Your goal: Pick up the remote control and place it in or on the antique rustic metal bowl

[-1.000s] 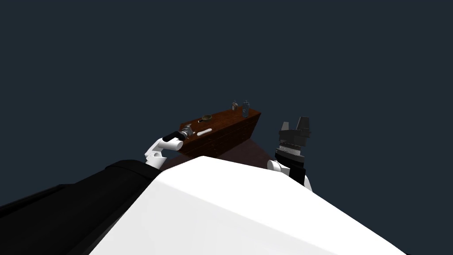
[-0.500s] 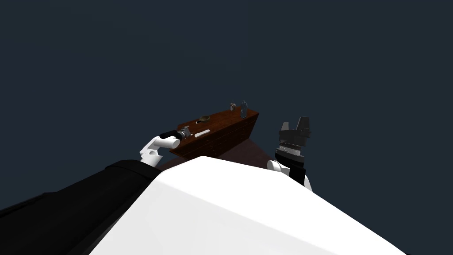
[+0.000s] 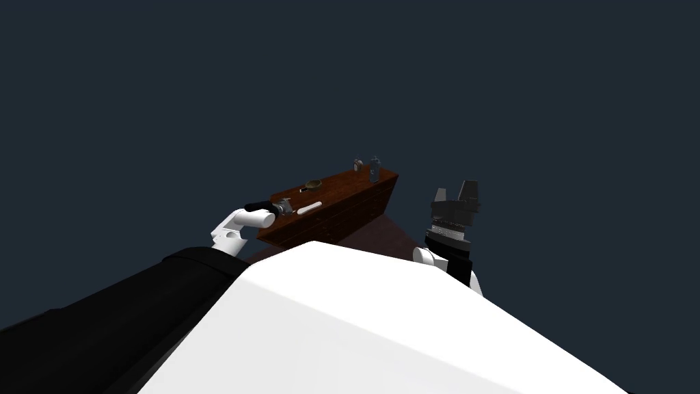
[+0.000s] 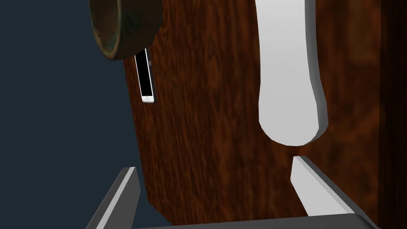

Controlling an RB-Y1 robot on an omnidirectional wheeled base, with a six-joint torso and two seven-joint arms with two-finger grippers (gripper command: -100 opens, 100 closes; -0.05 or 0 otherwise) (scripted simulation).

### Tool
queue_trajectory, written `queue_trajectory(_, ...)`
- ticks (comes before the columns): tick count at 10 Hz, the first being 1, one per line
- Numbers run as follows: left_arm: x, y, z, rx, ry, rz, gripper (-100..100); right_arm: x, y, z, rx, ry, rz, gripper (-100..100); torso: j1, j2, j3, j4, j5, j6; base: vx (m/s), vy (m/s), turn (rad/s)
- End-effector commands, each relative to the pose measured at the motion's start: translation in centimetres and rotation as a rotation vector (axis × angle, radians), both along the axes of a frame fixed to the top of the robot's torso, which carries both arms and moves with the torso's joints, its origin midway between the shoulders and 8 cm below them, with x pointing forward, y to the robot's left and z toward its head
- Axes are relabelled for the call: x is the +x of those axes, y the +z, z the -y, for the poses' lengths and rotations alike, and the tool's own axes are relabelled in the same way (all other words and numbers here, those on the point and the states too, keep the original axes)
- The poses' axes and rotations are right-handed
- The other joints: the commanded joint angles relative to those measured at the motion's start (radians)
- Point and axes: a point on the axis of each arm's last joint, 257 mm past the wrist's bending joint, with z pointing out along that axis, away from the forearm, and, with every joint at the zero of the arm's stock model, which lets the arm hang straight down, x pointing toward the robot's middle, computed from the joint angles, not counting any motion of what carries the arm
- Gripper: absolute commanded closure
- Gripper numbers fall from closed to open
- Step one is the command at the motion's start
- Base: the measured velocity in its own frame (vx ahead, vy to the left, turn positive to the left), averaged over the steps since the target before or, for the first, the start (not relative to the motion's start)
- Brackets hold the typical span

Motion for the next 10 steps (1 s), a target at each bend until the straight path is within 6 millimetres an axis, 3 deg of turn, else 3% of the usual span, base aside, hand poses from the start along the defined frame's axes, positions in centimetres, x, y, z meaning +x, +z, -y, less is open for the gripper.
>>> queue_trajectory(1, -1.1, -0.5, -0.9, -0.032, 0.031, -0.045, -100, 0.0, 0.0, 0.0, 0.0, 0.0, 0.0, 0, 0.0, 0.0, 0.0, 0.0, 0.0, 0.0, 0.04, -0.016, -0.08)
queue_trajectory(10, -6.8, -3.9, -3.2, -0.176, 0.16, -0.289, -100, 0.0, 0.0, 0.0, 0.0, 0.0, 0.0, 0, 0.001, -0.003, -0.002, -0.001, 0.0, 0.0, 0.059, -0.01, -0.065)
